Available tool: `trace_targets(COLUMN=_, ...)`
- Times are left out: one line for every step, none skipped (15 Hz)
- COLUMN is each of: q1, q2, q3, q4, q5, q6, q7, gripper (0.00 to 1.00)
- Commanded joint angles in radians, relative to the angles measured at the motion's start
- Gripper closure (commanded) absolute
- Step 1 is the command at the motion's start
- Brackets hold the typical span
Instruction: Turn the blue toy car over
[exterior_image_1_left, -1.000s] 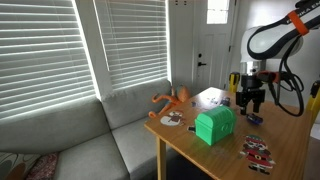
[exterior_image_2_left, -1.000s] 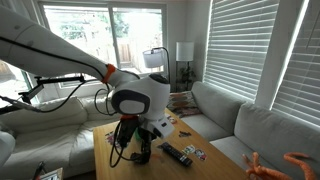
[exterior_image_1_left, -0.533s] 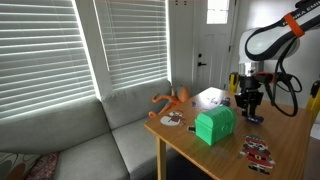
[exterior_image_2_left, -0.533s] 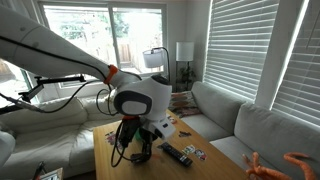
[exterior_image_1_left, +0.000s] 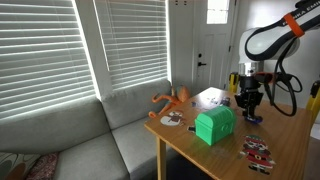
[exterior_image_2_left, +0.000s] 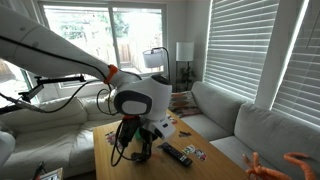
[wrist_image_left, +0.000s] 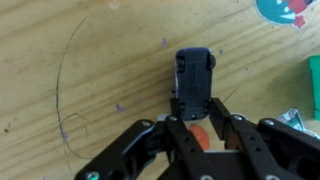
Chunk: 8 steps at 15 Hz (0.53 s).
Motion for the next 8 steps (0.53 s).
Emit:
trace_targets(q1=0.001, q2=-0.005, q3=0.003, q4=0.014, q5=-0.003, q6=-0.013, q7=0.037, gripper=0.91)
trace_targets(q1=0.000, q2=-0.009, q3=0.003, q4=0.013, q5=-0.008, q6=-0.013, q7=0.043, gripper=0.91)
trace_targets(q1=0.000, q2=-0.022, q3=0.002, q4=0.012, q5=-0.015, q6=-0.017, q7=0.050, gripper=0.91)
trace_targets(q1=0.000, q2=-0.035, q3=0.002, q4=0.012, q5=-0.026, q6=-0.021, q7=0.058, gripper=0.91)
trace_targets(q1=0.001, q2=-0.056, q3=0.004, q4=0.009, q5=-0.059, q6=-0.024, q7=0.093, gripper=0.91)
trace_targets(q1=0.003, q2=-0.092, q3=0.007, q4=-0.002, q5=-0.107, q6=-0.018, q7=0.140, gripper=0.91)
trace_targets(q1=0.003, q2=-0.113, q3=0.011, q4=-0.004, q5=-0.148, q6=-0.014, q7=0.176, gripper=0.91)
trace_targets(q1=0.005, q2=-0.148, q3=0.021, q4=-0.015, q5=-0.215, q6=-0.009, q7=0.236, gripper=0.91)
